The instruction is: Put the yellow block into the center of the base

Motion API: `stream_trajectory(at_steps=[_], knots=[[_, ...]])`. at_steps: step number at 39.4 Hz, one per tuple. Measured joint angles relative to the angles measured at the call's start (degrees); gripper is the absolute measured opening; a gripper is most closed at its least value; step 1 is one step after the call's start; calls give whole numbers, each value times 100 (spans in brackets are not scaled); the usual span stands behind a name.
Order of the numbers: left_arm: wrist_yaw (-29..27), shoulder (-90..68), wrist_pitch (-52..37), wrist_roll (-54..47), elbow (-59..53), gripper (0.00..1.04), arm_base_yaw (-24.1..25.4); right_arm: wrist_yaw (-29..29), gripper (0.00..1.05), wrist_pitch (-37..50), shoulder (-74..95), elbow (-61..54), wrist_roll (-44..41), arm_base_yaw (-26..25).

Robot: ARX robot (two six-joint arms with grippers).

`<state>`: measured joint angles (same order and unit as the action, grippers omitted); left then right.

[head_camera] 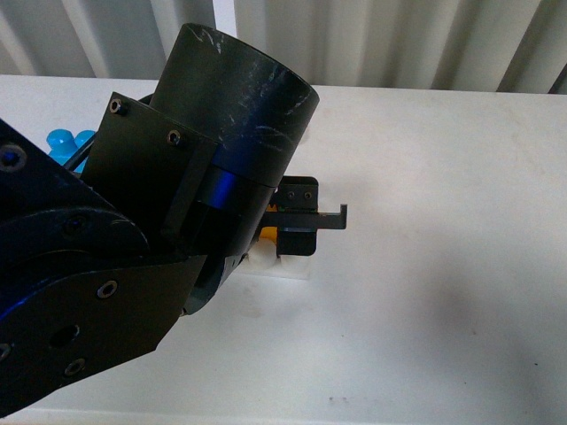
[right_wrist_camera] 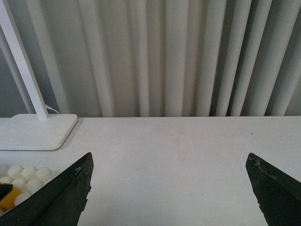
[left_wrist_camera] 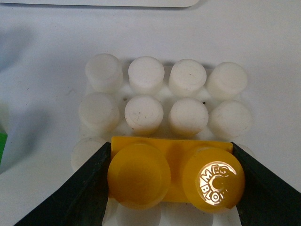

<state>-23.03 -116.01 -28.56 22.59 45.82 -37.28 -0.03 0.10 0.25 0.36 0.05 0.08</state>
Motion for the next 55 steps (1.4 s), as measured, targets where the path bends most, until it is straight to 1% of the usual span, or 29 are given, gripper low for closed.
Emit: stream_trajectory(at_steps=[15, 37, 55], knots=[[83, -127, 302, -111, 234, 65, 48, 0, 95, 0, 0, 0, 0, 0], [525, -184, 960, -341, 634, 65, 210, 0, 95, 0, 0, 0, 0, 0], [614, -308, 1478, -487, 962, 65, 264, 0, 95, 0, 0, 0, 0, 0]])
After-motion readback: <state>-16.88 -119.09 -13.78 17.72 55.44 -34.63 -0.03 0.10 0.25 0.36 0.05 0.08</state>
